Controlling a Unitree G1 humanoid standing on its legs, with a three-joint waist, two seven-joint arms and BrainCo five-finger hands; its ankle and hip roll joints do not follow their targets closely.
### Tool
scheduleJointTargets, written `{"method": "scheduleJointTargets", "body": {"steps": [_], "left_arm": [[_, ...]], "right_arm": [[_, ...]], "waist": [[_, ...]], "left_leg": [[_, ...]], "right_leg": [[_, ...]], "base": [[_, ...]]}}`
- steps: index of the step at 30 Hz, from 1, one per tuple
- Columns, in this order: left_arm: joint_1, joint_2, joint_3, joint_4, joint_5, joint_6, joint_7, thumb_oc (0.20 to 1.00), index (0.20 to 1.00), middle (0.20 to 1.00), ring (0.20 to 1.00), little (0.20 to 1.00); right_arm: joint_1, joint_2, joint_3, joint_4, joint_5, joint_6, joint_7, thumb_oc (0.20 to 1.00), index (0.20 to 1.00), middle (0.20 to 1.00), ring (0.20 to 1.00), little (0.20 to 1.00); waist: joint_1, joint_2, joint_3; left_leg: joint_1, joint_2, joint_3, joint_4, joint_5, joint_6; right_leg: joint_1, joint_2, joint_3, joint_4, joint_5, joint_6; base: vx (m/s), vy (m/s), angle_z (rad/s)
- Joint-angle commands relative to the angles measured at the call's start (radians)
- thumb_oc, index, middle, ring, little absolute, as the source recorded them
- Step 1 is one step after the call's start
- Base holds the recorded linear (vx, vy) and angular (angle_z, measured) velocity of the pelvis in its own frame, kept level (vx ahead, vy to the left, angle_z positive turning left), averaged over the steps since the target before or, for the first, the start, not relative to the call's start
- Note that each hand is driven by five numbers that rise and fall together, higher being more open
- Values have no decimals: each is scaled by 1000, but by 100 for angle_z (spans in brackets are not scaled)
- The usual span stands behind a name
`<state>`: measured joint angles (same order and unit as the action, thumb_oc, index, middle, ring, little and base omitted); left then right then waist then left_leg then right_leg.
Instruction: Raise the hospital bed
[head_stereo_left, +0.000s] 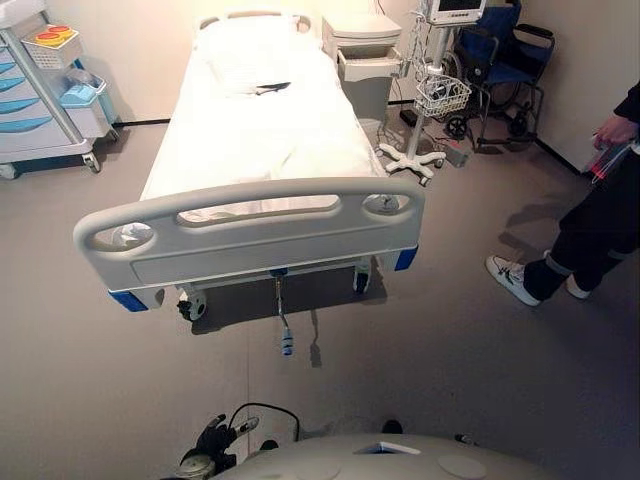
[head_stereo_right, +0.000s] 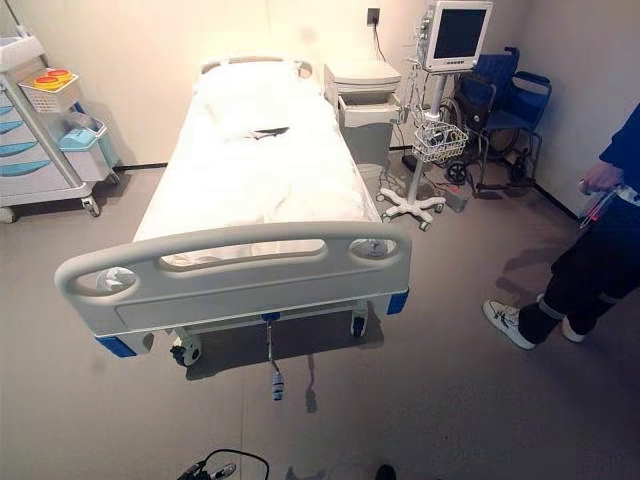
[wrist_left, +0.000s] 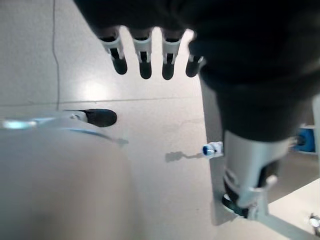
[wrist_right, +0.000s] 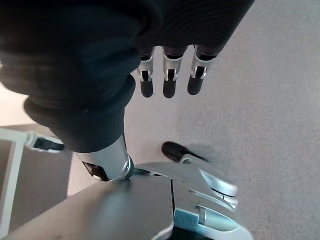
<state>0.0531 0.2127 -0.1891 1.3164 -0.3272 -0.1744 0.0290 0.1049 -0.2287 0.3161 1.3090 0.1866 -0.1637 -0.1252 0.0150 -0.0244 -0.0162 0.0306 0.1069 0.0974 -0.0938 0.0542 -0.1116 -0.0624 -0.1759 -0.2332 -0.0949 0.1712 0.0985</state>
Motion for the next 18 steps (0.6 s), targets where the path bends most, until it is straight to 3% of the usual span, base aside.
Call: {"method": "scheduleJointTargets", "body": {"steps": [1, 18], "left_arm": [[-61, -38, 25, 40, 36, 0, -2, 1000, 1000, 1000, 1000, 1000], [-58, -46, -4, 56, 110, 20, -14, 1000, 1000, 1000, 1000, 1000]], "right_arm": [[-71, 26, 0, 18, -43, 13, 19, 1000, 1000, 1000, 1000, 1000], [-86, 33, 5, 53, -83, 38, 39, 1000, 1000, 1000, 1000, 1000]], "waist": [[20, -9, 30], [26, 2, -4]], "left_leg": [[6, -105, -15, 7, -21, 87], [70, -102, -17, 7, -36, 89]], "right_leg": [[90, -5, -45, 27, -17, 63], [148, -6, -43, 42, -45, 56]], "base": [[49, -29, 11], [7, -4, 3]]}}
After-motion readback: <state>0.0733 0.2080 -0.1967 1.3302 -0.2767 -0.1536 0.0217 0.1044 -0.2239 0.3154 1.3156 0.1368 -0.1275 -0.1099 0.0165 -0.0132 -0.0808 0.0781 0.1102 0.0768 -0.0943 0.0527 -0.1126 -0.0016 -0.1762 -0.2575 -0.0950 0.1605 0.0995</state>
